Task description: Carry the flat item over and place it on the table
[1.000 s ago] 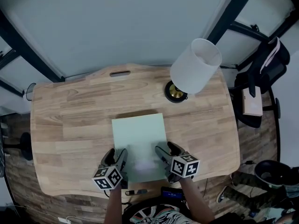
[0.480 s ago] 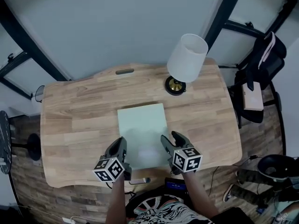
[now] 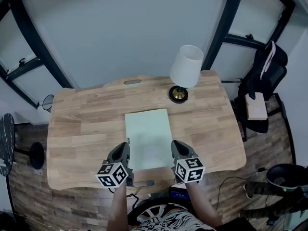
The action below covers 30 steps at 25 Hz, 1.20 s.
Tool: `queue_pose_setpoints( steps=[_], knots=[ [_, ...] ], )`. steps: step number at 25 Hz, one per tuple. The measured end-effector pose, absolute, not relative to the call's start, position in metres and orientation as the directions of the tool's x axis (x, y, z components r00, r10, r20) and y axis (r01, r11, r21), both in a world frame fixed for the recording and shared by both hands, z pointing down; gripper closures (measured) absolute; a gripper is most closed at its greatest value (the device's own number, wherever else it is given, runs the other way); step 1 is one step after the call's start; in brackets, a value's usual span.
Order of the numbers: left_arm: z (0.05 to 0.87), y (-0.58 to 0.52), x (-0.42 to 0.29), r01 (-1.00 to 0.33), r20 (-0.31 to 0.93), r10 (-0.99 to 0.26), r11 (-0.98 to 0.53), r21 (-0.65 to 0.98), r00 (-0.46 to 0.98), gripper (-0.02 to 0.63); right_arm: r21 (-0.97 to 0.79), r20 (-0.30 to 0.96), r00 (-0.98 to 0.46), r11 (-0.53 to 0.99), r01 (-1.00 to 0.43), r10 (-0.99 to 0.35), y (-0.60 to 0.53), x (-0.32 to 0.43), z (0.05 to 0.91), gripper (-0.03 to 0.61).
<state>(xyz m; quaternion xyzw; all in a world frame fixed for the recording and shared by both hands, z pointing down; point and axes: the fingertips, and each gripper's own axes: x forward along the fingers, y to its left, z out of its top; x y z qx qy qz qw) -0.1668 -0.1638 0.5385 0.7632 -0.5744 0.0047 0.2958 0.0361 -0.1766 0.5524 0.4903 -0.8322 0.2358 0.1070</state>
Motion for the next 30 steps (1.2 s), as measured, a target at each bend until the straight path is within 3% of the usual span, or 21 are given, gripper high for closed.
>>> queue_pose_setpoints(
  steps=[6,15,30],
  knots=[
    [0.514,-0.146,-0.162,-0.901,0.299,-0.895,-0.206,0.382,0.332,0.594,-0.193,0.369,-0.482,0.441,-0.876,-0.795,-0.154,0.03,0.529,0.572],
    [0.494,-0.125,-0.148,-0.869,0.245,-0.887,-0.27,0.415,0.392,0.6,-0.135,0.327,-0.473,0.455,-0.88,-0.818,-0.129,0.023,0.507,0.572],
    [0.494,-0.112,-0.155,-0.878,0.249,-0.898,-0.241,0.414,0.364,0.601,-0.17,0.266,-0.45,0.418,-0.892,-0.853,-0.124,0.034,0.497,0.572]
  ],
)
